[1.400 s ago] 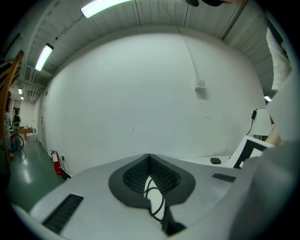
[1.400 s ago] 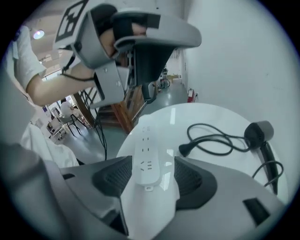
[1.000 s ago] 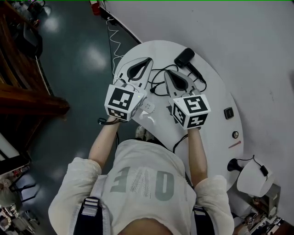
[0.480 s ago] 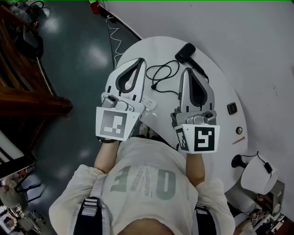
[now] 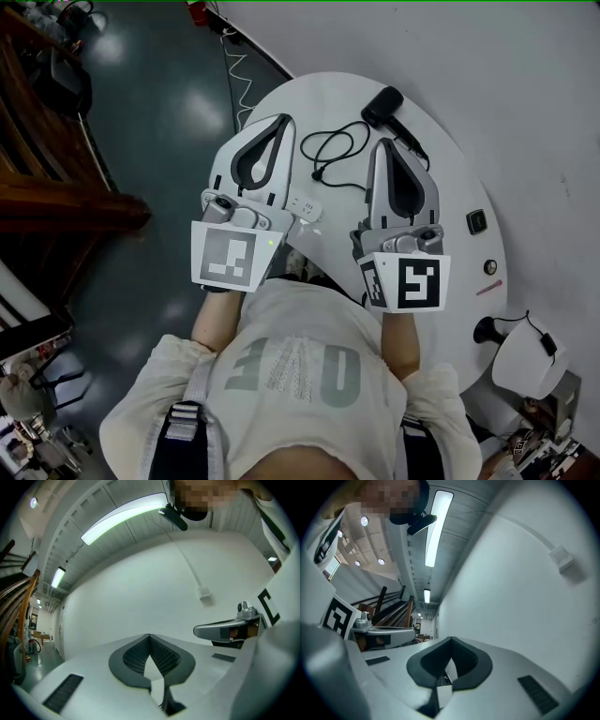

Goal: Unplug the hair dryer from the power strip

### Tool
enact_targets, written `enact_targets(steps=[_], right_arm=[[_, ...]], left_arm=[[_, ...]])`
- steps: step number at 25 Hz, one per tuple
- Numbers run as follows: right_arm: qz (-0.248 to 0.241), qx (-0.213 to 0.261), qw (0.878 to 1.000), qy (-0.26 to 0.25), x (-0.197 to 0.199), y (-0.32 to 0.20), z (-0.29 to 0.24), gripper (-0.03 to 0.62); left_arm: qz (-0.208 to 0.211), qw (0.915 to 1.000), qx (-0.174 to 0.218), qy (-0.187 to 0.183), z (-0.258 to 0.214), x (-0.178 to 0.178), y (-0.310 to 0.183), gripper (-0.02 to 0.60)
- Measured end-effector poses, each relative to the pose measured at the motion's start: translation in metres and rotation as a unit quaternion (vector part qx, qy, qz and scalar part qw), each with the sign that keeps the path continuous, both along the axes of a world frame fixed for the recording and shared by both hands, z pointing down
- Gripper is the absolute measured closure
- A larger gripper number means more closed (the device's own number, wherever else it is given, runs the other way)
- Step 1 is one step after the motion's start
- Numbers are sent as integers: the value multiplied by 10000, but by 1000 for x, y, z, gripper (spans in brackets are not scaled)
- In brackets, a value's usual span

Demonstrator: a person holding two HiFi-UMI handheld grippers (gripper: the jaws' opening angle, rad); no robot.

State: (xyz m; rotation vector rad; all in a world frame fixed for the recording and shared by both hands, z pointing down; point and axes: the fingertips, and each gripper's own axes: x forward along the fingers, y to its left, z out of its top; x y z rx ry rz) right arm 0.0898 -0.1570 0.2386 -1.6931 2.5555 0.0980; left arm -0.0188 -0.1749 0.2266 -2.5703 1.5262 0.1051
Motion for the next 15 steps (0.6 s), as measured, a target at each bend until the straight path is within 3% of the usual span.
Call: enact_targets(steps=[7,15], right_arm=[[-19,-36,10000,81,-1,0,3,592],[-54,-128,9998,111,-2,-2,11,592]], left_arm=[[35,9999,-24,157,-3,-2,2,577],[-14,10000,19,83,-4,-7,1,578]])
